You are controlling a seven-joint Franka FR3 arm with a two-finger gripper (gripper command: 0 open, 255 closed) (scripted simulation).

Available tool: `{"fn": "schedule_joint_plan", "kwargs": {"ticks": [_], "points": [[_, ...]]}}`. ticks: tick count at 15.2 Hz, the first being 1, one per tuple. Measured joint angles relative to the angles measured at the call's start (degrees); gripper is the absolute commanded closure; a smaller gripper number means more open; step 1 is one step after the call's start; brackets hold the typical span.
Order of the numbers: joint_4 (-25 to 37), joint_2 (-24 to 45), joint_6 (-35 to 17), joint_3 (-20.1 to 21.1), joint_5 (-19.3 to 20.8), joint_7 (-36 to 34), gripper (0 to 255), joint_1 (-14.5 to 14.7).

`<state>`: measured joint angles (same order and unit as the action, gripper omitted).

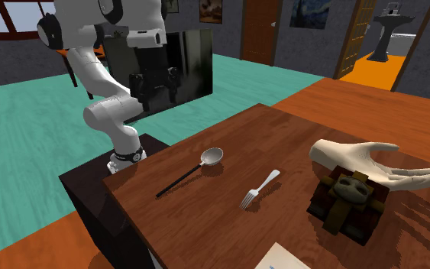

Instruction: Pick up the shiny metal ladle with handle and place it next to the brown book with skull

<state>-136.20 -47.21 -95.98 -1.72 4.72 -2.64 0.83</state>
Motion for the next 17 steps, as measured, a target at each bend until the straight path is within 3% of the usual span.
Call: {"fn": "schedule_joint_plan", "kwargs": {"ticks": [4,17], "points": [[-2.74,1.48,-3.53,-1.31,1.34,6.87,0,2.89],[-17.71,13.11,-26.83,-10.1,11.31,50.39,0,18.38]]}}
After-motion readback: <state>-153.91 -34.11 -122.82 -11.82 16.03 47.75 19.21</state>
